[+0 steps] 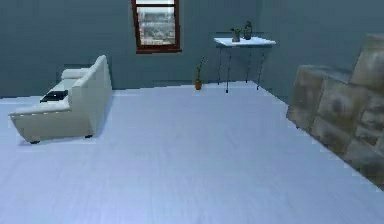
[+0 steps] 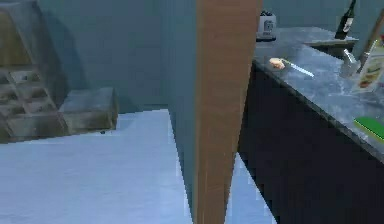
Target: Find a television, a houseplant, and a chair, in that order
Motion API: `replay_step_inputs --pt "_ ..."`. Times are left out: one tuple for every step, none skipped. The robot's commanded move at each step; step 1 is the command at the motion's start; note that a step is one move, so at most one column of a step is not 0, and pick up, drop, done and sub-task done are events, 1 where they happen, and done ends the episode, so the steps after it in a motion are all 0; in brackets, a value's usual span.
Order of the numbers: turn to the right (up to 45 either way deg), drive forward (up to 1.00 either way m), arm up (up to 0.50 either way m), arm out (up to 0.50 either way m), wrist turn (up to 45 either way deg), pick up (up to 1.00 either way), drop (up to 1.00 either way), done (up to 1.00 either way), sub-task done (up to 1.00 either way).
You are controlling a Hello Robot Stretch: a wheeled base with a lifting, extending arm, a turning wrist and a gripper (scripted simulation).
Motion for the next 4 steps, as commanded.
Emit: replay_step_inputs --pt "-45.0 0.0 0.0 0.0 0.0 0.0 0.0 0.0 0.0" --pt "-45.0 0.0 0.0 0.0 0.0 0.0 0.0 0.0 0.0" --pt "-6.0 0.0 0.0 0.0 0.0 0.0 0.0 0.0 0.0" --pt "0.0 0.05 0.0 0.0 0.0 0.0 0.0 0.0 0.0"
